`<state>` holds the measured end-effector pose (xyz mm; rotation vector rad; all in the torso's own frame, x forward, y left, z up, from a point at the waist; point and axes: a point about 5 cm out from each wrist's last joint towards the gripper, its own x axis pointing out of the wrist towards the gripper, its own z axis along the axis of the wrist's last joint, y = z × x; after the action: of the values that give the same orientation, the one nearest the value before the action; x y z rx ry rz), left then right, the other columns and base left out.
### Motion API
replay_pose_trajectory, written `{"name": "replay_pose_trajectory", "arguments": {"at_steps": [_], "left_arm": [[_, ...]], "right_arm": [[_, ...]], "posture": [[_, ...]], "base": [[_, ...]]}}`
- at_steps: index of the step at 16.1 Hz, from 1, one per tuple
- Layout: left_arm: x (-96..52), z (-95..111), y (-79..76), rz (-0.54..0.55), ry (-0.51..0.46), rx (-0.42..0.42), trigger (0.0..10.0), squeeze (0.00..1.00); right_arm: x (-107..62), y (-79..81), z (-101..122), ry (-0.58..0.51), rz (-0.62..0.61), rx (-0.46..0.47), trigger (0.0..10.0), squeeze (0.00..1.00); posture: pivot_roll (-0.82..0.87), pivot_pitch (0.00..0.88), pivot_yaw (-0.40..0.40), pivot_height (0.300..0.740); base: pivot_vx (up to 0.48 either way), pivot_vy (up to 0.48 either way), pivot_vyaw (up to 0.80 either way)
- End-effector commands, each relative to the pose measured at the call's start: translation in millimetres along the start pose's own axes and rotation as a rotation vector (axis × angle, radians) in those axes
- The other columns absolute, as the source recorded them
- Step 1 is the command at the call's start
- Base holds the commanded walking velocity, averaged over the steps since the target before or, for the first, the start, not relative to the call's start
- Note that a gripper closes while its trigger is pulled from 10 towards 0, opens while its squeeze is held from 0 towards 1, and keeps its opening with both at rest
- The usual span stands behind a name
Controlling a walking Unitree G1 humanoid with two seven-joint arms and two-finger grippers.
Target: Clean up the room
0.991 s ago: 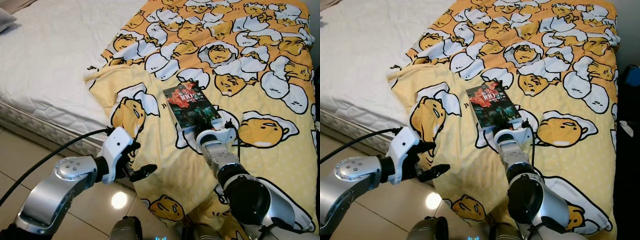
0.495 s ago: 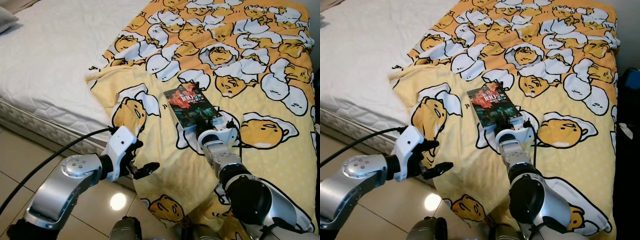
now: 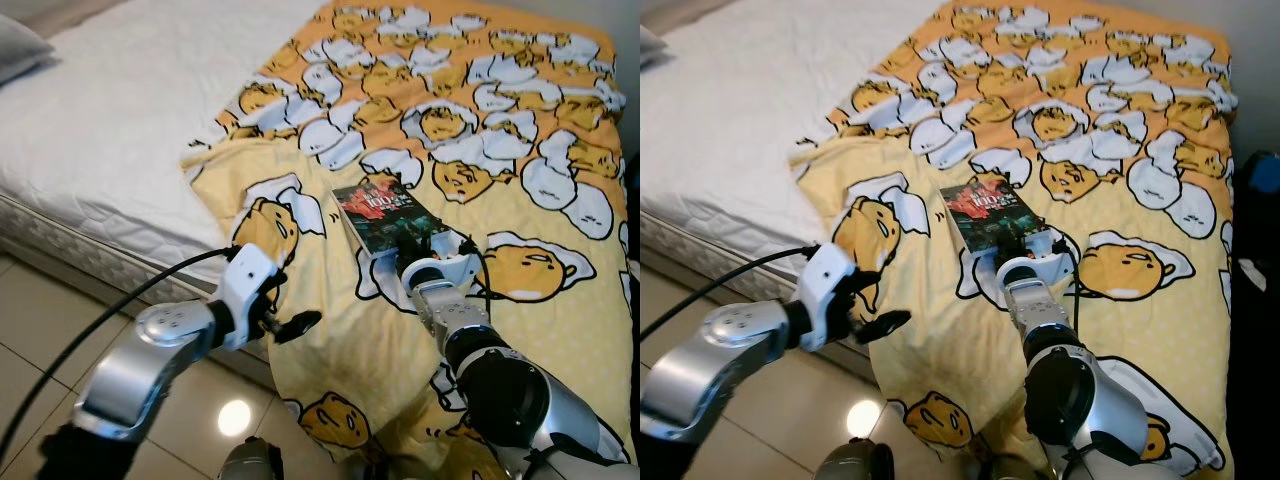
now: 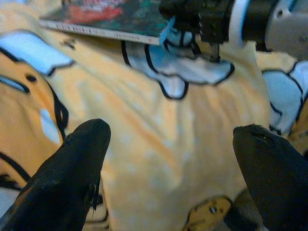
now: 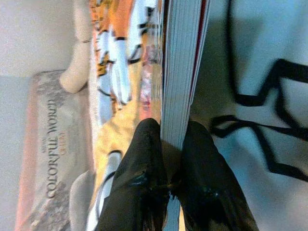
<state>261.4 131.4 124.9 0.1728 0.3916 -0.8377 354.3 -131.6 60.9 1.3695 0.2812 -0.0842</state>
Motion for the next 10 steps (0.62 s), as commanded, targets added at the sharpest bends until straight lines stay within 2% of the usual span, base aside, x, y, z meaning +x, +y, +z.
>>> {"name": "replay_pose_trajectory", "arguments": {"at_steps": [1, 3, 5, 6, 8, 10], "left_arm": [[4.5, 0, -1.5, 0.018, -0.007, 0.008, 10.0, 0.89], [8.5, -2, -2.7, 0.053, -0.025, -0.011, 10.0, 0.9], [9.2, -3, -0.2, 0.135, -0.061, -0.027, 10.0, 0.9], [9.6, -3, -0.2, 0.144, -0.064, -0.031, 10.0, 0.9], [10.7, 5, 3.9, 0.197, -0.11, -0.052, 10.0, 0.91], [13.1, 10, 3.7, 0.199, -0.146, -0.084, 10.0, 0.91]], "right_arm": [[0.5, 5.4, 7, 0.001, 0.057, -0.03, 0.0, 0.0], [-0.1, 10.1, 13, 0.012, 0.12, -0.047, 0.0, 0.0], [-3.2, 20.8, 25, 0.019, 0.241, -0.075, 0.0, 0.0], [-4.1, 21.4, 26, 0.022, 0.254, -0.08, 0.0, 0.0], [-20.3, 34.3, 35, 0.088, 0.408, -0.234, 0.0, 0.0], [-29.9, 42.5, 40, 0.113, 0.468, -0.245, 0.0, 0.0]], "posture": [[0.07, 0.0, -0.004, 0.74], [0.06, 0.0, 0.0, 0.74], [0.04, 0.0, 0.01, 0.74], [0.04, 0.0, 0.013, 0.74], [0.01, 0.0, 0.023, 0.74], [-0.01, 0.0, 0.02, 0.74]], "base": [[0.0, 0.0, 0.0], [0.0, 0.0, 0.0], [0.0, 0.0, 0.0], [0.0, 0.0, 0.0], [0.0, 0.0, 0.0], [0.0, 0.0, 0.0]]}}
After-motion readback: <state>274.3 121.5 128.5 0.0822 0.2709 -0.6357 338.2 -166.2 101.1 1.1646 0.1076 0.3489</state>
